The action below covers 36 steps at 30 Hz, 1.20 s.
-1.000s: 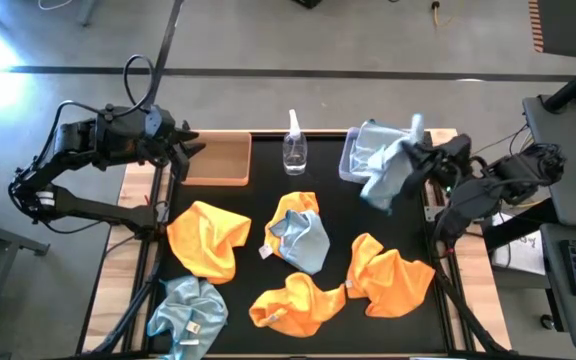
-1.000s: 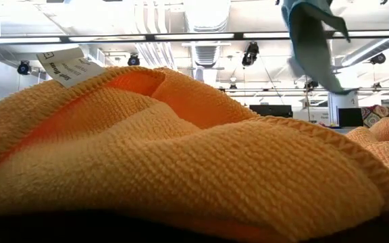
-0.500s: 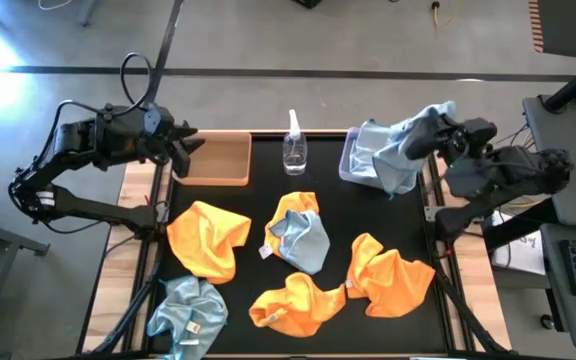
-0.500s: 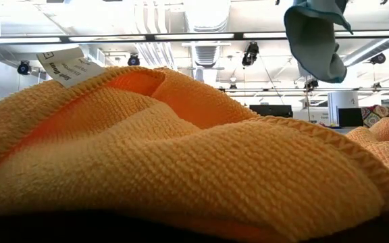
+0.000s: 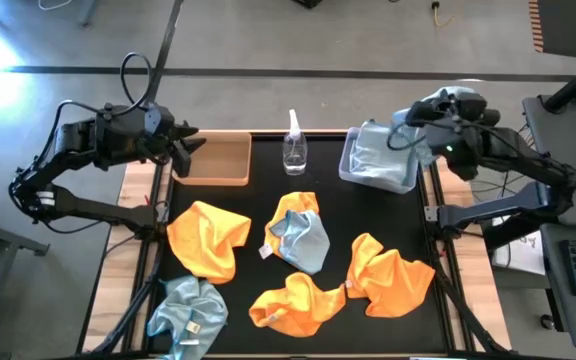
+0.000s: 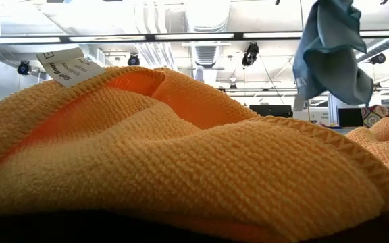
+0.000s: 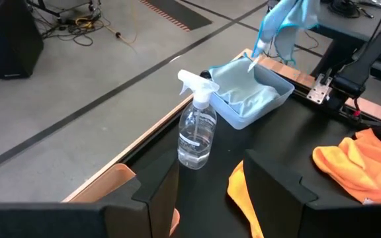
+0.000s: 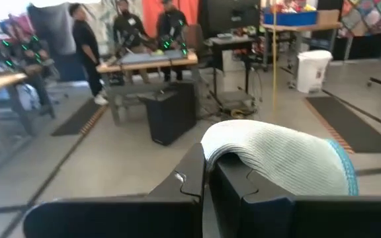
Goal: Sort microfiber towel by color & place in baskets
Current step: Put the blue towel into the transparent bin
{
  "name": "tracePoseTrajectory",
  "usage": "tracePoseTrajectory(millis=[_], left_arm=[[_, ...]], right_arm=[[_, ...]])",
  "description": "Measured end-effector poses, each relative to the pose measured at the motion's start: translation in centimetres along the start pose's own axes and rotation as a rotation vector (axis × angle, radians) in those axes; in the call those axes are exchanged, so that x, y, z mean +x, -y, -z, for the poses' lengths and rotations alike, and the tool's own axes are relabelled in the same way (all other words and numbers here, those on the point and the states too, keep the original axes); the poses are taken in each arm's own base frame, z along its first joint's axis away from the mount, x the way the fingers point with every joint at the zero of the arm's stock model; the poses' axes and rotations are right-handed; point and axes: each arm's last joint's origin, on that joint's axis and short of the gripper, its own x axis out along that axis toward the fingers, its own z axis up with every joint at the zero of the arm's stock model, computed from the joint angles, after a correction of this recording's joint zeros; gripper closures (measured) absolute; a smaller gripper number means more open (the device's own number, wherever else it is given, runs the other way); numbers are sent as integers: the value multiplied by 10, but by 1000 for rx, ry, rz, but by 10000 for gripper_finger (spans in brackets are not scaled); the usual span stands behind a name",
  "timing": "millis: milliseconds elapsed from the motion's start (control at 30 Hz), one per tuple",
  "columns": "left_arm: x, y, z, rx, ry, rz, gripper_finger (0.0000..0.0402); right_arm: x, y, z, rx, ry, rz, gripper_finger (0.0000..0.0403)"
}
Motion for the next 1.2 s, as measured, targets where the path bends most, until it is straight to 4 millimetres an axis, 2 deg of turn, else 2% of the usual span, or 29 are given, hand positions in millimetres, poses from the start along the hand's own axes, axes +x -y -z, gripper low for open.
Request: tracePoseTrajectory(millis=[267, 467, 667, 867, 1200], left_arm=[[1, 0, 0, -1, 2, 1, 246], [1, 0, 0, -1, 2, 1, 246], [1, 0, 0, -1, 2, 1, 246], [1, 0, 0, -1, 1, 2, 246], [1, 0, 0, -1, 1, 2, 246]], right_arm=[[22, -26, 16, -65, -90, 27, 394], [38, -45, 29, -227, -111, 77, 394], [47, -58, 39, -287, -146, 82, 394], [52, -62, 44, -334, -212, 41, 385], [52, -60, 43, -342, -234, 16, 321]])
